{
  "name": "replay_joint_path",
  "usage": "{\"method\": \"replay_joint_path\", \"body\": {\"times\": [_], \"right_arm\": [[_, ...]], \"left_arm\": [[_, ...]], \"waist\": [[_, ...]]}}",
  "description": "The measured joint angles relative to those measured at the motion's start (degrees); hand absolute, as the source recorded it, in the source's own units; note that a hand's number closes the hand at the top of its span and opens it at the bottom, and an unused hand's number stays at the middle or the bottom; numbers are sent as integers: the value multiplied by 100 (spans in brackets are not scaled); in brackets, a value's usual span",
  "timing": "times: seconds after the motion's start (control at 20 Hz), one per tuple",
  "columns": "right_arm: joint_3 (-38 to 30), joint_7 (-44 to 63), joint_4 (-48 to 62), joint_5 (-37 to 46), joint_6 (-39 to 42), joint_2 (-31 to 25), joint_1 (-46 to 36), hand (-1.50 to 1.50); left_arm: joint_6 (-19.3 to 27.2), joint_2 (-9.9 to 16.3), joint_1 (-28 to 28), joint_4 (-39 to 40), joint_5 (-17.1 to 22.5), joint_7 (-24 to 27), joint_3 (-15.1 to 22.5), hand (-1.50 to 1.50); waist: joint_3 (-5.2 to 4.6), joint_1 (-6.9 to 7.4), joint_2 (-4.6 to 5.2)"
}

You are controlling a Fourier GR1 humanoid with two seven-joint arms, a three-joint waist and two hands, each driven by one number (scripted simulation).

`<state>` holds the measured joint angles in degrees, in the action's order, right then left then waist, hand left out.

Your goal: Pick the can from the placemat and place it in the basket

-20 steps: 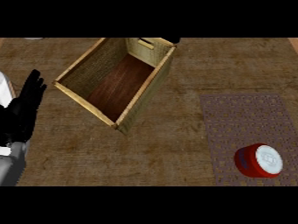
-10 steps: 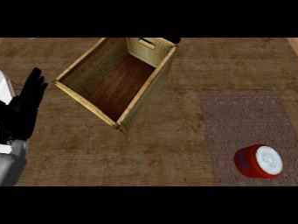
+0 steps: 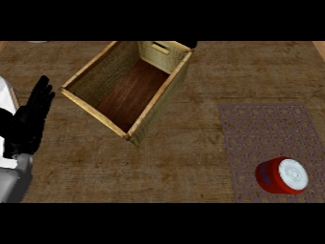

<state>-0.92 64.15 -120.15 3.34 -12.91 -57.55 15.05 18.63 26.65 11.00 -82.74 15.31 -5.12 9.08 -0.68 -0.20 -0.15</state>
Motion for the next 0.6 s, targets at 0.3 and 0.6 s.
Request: {"method": "replay_joint_path", "body": {"times": [0.3, 0.6], "right_arm": [[-309, 571, -846, -737, 202, -408, -57, -150], [-285, 654, -1125, -509, -18, -338, -88, -150]], "left_arm": [[-51, 2, -19, -61, -3, -31, -63, 0], [-115, -32, 17, -88, -19, -125, -104, 0]], "waist": [[27, 0, 1], [45, 34, 17]]}}
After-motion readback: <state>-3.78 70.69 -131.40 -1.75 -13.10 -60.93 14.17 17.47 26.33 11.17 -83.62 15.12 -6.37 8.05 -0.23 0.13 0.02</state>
